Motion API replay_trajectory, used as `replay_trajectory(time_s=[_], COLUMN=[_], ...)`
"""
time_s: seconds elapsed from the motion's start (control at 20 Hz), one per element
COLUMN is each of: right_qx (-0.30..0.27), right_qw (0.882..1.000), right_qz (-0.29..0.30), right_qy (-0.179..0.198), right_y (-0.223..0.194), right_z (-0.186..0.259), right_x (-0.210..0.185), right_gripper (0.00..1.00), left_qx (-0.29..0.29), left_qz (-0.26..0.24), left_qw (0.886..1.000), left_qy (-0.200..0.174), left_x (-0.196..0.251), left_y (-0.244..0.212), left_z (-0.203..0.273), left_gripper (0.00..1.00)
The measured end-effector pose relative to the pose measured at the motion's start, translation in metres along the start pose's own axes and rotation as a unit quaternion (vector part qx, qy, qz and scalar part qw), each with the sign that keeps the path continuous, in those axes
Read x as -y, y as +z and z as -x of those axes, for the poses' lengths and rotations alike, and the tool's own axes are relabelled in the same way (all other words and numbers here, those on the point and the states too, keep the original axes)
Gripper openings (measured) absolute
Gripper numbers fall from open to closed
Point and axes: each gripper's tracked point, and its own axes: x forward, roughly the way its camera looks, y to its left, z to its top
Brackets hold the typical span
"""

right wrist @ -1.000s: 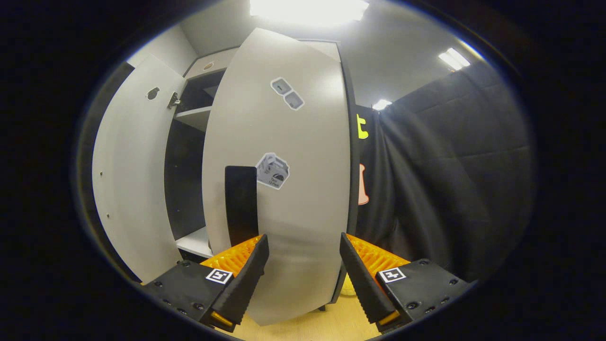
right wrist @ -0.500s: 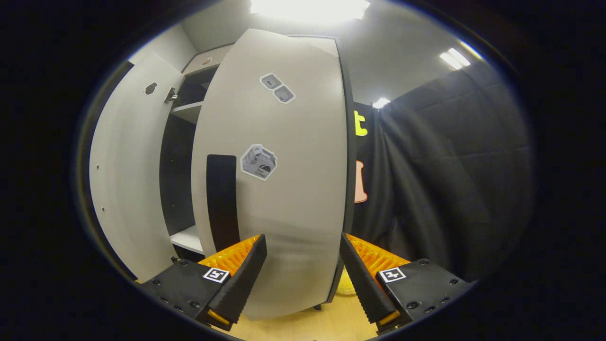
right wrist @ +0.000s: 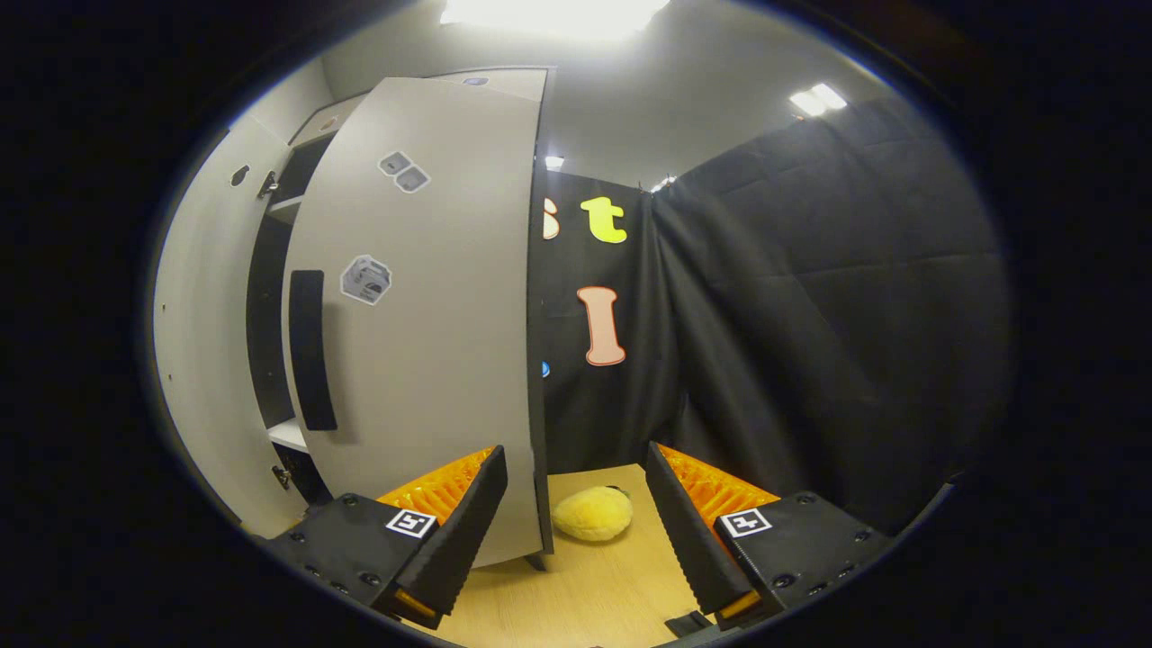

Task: Grab one shoe with the right hand and put it into the shoe cabinet, grab the other shoe with the left hand and put it into the shoe cabinet; then close the right door with the right hand and the left door with the left hand.

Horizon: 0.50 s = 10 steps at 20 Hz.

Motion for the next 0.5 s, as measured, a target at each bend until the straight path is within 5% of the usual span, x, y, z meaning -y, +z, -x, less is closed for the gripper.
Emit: replay_trajectory(time_s=[0.5], right_qx=[-0.048], right_qw=[0.999], right_qz=[0.009], right_qy=[-0.007], right_y=[-0.033], right_z=[0.0], right_x=[0.029], right_gripper=[0.98], left_qx=[0.02], left_qz=[-0.015], left_qw=[1.0], left_qy=[0.002], left_x=[-0.001], left_y=[0.011], left_z=[0.0], left_gripper=[1.0])
